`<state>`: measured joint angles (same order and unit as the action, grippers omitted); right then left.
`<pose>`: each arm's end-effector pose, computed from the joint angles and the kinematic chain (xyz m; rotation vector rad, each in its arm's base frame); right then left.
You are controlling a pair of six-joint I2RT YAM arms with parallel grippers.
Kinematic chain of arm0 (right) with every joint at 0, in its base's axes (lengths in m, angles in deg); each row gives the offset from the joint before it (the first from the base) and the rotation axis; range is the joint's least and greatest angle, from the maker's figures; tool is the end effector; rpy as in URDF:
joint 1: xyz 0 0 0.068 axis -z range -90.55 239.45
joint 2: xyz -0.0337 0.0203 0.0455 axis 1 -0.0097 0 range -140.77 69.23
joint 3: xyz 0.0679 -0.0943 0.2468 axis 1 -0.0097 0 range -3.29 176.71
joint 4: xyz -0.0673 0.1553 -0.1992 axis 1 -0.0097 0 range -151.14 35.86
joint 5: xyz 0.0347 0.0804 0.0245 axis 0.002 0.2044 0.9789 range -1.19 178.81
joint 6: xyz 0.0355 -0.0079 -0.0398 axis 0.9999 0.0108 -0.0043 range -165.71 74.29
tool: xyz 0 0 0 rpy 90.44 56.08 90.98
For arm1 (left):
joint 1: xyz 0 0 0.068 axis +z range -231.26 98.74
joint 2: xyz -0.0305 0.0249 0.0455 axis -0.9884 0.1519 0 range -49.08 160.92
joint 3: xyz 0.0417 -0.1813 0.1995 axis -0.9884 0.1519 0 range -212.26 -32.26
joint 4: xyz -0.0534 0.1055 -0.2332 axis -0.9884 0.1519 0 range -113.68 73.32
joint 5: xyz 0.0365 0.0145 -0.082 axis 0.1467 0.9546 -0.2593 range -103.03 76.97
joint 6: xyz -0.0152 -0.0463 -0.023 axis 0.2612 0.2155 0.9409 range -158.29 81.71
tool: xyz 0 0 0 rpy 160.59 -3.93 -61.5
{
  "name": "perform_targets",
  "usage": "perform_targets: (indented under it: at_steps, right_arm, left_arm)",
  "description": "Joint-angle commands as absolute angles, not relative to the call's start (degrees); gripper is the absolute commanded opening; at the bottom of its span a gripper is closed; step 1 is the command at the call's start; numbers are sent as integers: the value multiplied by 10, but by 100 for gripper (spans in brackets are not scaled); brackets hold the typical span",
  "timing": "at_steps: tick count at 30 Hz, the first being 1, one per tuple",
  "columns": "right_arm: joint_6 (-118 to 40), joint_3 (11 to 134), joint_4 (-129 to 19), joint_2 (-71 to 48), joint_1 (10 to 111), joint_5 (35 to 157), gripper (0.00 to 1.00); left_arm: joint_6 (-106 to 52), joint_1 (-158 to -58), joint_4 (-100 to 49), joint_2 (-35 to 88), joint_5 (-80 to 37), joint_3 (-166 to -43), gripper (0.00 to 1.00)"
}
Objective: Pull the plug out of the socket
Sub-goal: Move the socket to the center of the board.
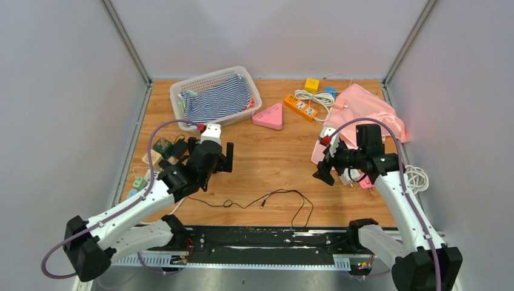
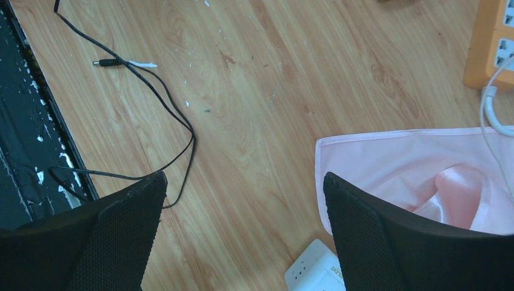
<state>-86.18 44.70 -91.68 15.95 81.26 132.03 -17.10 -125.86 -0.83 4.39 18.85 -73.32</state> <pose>0.1795 0.0504 0.2943 -1.1992 1.7685 0.5458 0.1558 -0.1271 0.2713 0.1198 2.0809 -0.0852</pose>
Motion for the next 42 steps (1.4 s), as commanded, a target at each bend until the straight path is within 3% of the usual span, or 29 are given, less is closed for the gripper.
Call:
perform_targets:
  at_steps: [1,4,8,11,18,35,42]
  right_arm:
    - [-898,458,-962,141,802,1329,100]
    - [-909,461,-973,131,802,1321,100]
    - [-912,464,-975,118,803,1308,100]
    - [-915,462,-975,118,804,1311,100]
    - [-932,454,-978,115,817,1330,100]
    - [-946,463,-998,107,836,1359,100]
    - [-937,466,-998,118,832,1343,100]
  left_arm:
    - [-178,-1263,-48,53,244,-718,100]
    - [-195,-1263,-76,64,260,-707,100]
    - [-212,-1262,-8,122,380,-786,100]
    - [-235,-1261,-16,150,408,-822,100]
    - [-268,-1215,-82,135,374,-789,100]
    - [-218,-952,-197,-37,222,-630,100]
    - [-187,-870,-234,-8,147,-610,100]
